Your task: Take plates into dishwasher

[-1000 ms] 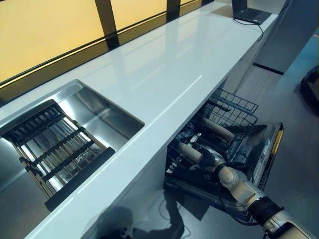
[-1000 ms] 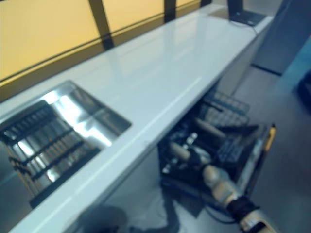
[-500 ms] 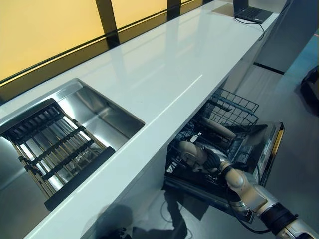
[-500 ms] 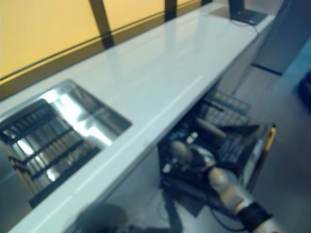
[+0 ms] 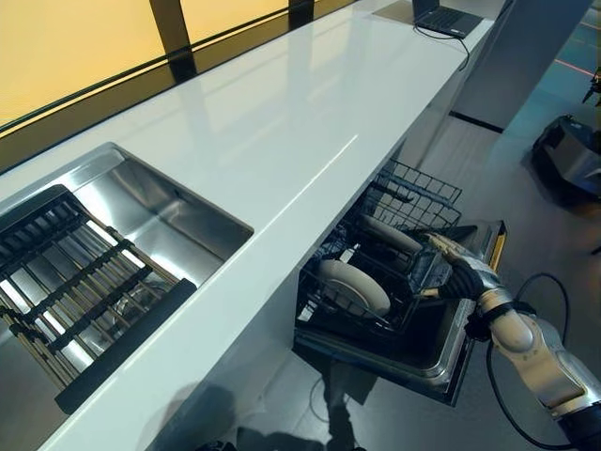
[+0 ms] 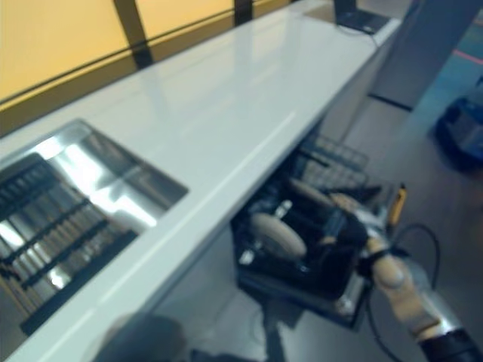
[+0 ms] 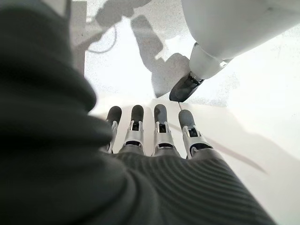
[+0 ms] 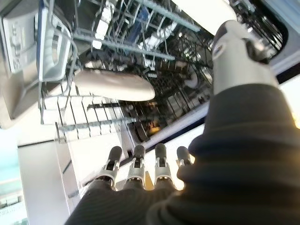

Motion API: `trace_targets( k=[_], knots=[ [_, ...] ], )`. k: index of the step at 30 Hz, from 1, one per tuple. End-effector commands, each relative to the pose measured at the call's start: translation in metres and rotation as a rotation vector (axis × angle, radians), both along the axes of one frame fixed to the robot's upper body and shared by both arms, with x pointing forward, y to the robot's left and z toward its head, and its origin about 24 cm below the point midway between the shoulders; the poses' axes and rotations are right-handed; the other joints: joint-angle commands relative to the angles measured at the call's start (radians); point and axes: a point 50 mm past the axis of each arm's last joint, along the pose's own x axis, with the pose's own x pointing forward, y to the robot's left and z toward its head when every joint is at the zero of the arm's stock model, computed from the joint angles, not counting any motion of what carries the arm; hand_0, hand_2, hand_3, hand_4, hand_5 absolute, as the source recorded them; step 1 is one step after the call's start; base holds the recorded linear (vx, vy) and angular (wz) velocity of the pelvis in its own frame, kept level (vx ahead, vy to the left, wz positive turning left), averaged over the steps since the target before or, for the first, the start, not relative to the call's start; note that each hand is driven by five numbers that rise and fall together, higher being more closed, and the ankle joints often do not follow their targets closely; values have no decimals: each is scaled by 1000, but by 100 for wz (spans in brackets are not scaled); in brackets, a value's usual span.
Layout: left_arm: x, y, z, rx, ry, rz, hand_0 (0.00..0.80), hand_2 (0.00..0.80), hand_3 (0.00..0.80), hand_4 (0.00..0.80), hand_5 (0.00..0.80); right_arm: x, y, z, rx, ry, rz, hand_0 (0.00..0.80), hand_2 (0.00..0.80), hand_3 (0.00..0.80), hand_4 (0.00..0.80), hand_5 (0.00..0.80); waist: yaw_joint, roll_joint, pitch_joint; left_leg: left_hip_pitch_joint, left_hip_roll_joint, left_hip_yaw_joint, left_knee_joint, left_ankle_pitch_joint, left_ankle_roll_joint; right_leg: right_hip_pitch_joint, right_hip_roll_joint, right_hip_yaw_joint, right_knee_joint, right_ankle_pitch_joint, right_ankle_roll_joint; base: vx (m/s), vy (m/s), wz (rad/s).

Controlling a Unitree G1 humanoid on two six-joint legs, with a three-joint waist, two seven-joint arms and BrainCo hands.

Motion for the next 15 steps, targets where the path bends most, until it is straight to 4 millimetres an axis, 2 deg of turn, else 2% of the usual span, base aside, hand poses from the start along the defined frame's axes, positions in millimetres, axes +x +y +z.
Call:
trace_targets(
  k=[1,8,11,15],
  knots=[
    [-2,7,-1,36,2,9,0,0,0,0,0,-12,1,47,-27,-231,32,0,0,0,0,0,-3,-19,-32,1,-47,4,-3,-55,55,-51,55,-22,56,-14,-33,5,4,-5],
    [-4,8,-1,37,2,12,0,0,0,0,0,-24,-14,74,3,-422,-31,0,0,0,0,0,-18,-17,-39,9,-47,13,-3,-62,55,-47,56,-10,57,-18,-34,-1,4,-2],
    [-6,9,-2,35,7,18,0,0,0,0,0,-32,-31,79,140,-497,-85,0,0,0,0,0,-30,-15,-48,13,-47,16,-3,-66,56,-46,56,-1,60,-23,-32,-6,11,-14],
    [-6,9,-2,26,10,34,0,0,0,0,0,-38,-51,62,440,-482,-116,0,0,0,0,0,-55,-8,-59,17,-46,23,-3,-70,56,-50,57,19,66,-29,-33,-1,2,-2]
  ],
)
